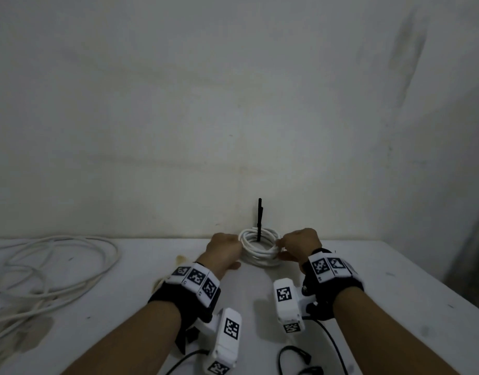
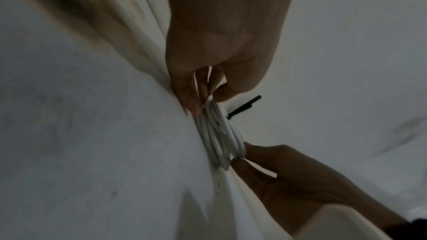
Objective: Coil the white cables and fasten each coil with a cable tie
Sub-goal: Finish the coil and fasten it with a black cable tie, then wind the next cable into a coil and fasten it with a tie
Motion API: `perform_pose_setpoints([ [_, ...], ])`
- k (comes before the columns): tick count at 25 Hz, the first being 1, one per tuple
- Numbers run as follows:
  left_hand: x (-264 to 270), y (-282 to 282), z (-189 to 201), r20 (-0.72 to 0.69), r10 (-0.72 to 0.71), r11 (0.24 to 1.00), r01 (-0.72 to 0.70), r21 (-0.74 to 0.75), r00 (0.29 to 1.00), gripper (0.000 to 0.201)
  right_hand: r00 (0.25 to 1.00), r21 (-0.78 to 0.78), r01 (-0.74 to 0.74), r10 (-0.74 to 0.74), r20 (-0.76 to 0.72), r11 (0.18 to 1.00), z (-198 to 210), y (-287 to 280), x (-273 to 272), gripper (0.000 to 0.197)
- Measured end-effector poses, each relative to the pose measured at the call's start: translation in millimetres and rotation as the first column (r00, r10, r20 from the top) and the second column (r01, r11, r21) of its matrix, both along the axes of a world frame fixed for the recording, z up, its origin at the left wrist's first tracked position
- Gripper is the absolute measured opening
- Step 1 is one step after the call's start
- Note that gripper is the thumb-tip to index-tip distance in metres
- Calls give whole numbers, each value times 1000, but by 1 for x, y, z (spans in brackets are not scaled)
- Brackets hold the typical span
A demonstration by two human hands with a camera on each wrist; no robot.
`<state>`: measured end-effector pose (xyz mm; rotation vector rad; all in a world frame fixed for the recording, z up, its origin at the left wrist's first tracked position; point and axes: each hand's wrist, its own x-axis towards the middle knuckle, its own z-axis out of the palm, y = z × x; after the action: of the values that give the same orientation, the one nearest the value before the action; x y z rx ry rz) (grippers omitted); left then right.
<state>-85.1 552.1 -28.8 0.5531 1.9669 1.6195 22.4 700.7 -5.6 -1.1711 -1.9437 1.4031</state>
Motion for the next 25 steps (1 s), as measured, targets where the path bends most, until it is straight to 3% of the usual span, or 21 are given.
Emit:
perform_pose_setpoints([
  [5, 0, -14, 5, 148, 23, 999, -30, 44, 989, 5, 998, 0, 26, -26, 61, 1000, -7, -4, 9, 25],
  [8, 4, -33, 12, 161, 24, 999, -27, 17, 987, 23, 995, 24, 30, -32, 98, 999, 3, -15, 29, 28],
  [15, 25, -124, 55, 104, 57, 998, -59, 10, 993, 22, 946, 208, -266, 213, 243, 941, 74, -102, 57, 26],
  [18, 28, -183, 68, 62, 59, 998, -59, -4, 996, 24, 883, 276, -441, 357, 306, 854, 94, -162, 51, 23],
  [21, 29, -259, 73, -15, 112, 989, -113, -91, 994, 20, 772, 320, -621, 488, 408, 715, 98, -236, 35, 19],
  [25, 15, -372, 76, -236, 139, 919, -214, -331, 962, 21, 556, 333, -830, 612, 563, 448, 91, -341, 1, 25],
])
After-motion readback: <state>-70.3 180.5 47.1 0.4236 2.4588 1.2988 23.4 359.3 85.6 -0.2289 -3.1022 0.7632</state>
